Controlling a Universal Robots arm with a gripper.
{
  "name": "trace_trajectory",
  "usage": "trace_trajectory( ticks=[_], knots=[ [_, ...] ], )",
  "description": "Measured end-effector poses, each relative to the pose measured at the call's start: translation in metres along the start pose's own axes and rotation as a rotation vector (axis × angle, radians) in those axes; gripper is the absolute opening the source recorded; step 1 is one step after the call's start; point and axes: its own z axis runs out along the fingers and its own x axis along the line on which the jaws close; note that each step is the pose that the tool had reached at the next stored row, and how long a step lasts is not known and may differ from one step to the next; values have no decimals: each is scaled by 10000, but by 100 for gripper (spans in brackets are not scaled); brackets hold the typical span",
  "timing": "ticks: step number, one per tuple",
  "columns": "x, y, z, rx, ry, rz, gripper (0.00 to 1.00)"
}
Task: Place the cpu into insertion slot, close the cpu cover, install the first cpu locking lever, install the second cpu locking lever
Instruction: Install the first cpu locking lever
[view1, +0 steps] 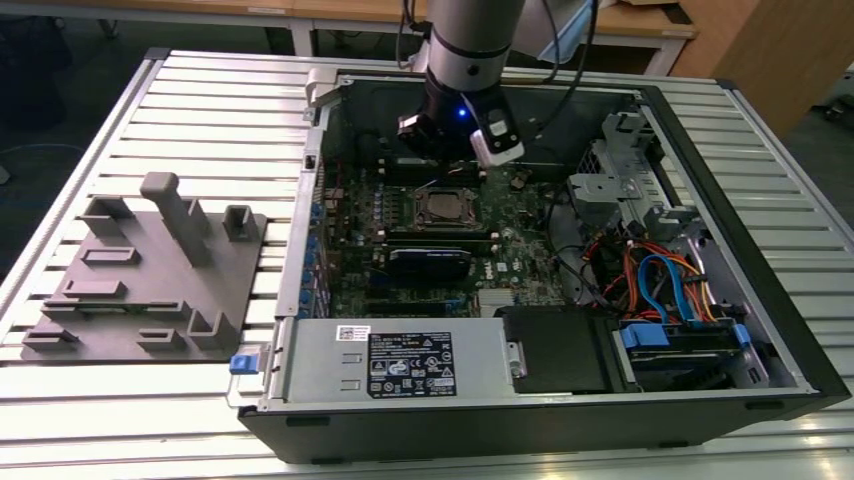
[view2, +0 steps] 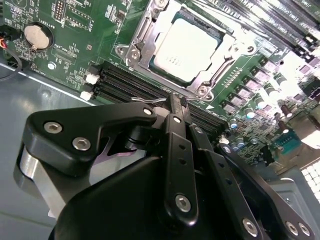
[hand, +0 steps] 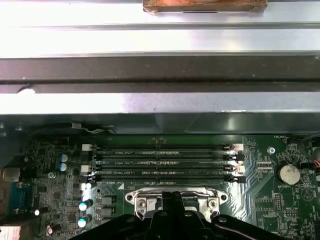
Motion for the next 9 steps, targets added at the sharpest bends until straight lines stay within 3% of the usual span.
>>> trace_trajectory(
  ticks=[9],
  knots=[
    [0,46,46,2,1,0,11]
  ],
)
